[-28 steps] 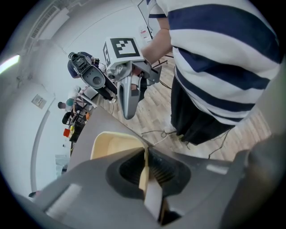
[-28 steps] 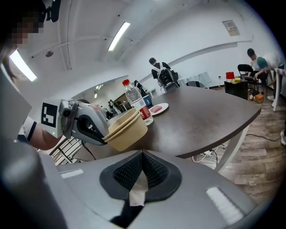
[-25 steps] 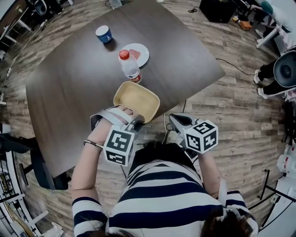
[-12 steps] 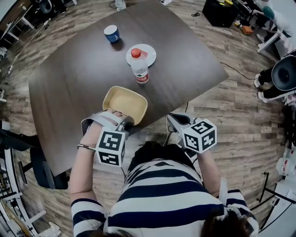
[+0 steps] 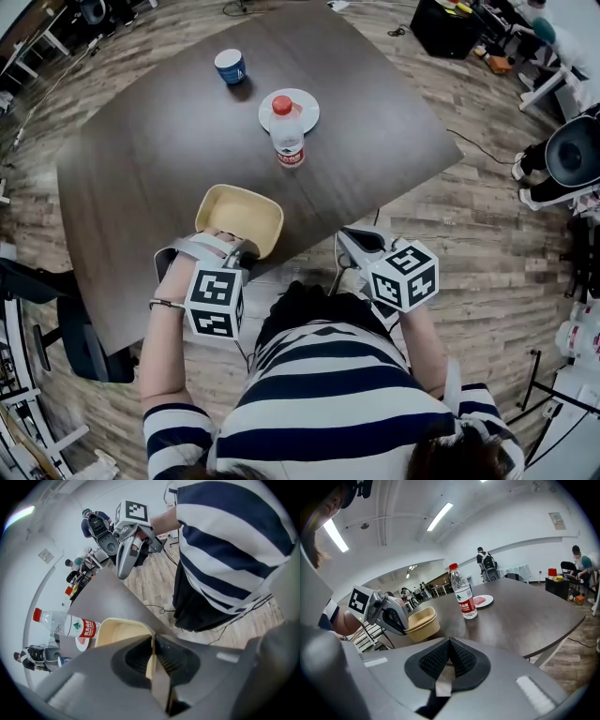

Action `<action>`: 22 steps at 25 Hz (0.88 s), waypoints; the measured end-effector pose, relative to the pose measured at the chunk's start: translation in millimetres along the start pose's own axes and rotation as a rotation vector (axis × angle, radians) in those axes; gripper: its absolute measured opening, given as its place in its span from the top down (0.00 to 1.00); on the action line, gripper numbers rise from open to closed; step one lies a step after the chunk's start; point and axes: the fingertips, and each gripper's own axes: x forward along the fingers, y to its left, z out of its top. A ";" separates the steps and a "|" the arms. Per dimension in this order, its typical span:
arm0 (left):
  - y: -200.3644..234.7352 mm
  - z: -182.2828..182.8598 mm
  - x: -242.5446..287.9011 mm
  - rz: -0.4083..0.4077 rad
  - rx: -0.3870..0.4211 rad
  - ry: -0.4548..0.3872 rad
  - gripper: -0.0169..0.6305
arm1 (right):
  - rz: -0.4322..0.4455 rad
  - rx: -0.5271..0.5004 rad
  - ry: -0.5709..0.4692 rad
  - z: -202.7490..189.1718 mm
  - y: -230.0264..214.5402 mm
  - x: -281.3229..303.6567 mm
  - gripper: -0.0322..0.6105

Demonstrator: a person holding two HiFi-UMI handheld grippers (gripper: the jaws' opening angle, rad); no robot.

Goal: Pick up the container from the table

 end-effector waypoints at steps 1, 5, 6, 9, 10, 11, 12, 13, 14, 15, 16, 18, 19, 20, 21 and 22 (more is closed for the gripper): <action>-2.4 -1.4 0.9 -0.003 -0.004 0.000 0.97 | -0.001 -0.003 -0.001 -0.4 1.2 0.5 0.95; -5.2 -4.0 4.8 -0.013 -0.016 0.004 0.97 | -0.002 -0.006 0.003 -1.9 2.1 1.4 0.95; -4.0 -2.9 5.6 -0.011 -0.018 0.002 0.97 | -0.003 -0.006 0.005 -2.4 0.8 1.0 0.95; -0.6 -1.1 7.9 -0.006 -0.024 -0.006 0.97 | -0.007 -0.006 0.005 -3.1 -2.3 1.0 0.95; -0.4 -1.8 8.3 -0.006 -0.026 -0.006 0.97 | -0.008 -0.006 0.003 -2.5 -2.3 1.3 0.95; -0.5 -2.8 8.5 -0.007 -0.027 -0.005 0.97 | -0.008 -0.007 0.002 -1.6 -2.0 1.6 0.95; -0.7 -3.6 8.4 -0.008 -0.028 -0.003 0.97 | -0.008 -0.008 0.000 -0.6 -1.4 1.6 0.95; -1.0 -3.9 8.0 -0.008 -0.028 -0.003 0.97 | -0.008 -0.009 -0.001 0.2 -0.7 1.4 0.95; -1.3 -3.7 7.7 -0.007 -0.029 -0.003 0.97 | -0.007 -0.010 -0.001 0.5 0.0 1.1 0.95; -1.2 -3.0 7.6 -0.006 -0.032 -0.004 0.97 | -0.007 -0.011 -0.001 0.4 0.4 0.6 0.95; -0.9 -2.0 8.0 -0.004 -0.034 -0.006 0.97 | -0.006 -0.012 0.000 -0.1 0.2 -0.1 0.95; 0.4 -0.4 9.8 0.000 -0.039 -0.007 0.97 | -0.009 -0.011 0.003 -1.4 -1.4 -1.7 0.95; 1.2 -0.5 10.6 0.001 -0.041 -0.007 0.97 | -0.011 -0.010 0.003 -1.7 -2.2 -2.1 0.95; 2.0 -1.1 11.2 0.003 -0.043 -0.006 0.97 | -0.012 -0.009 0.004 -1.8 -2.9 -2.1 0.95; 2.9 -1.9 11.5 0.004 -0.044 -0.006 0.97 | -0.014 -0.008 0.004 -1.8 -3.5 -2.1 0.95; 3.6 -2.9 11.8 0.006 -0.046 -0.005 0.97 | -0.016 -0.007 0.004 -1.7 -4.1 -1.9 0.95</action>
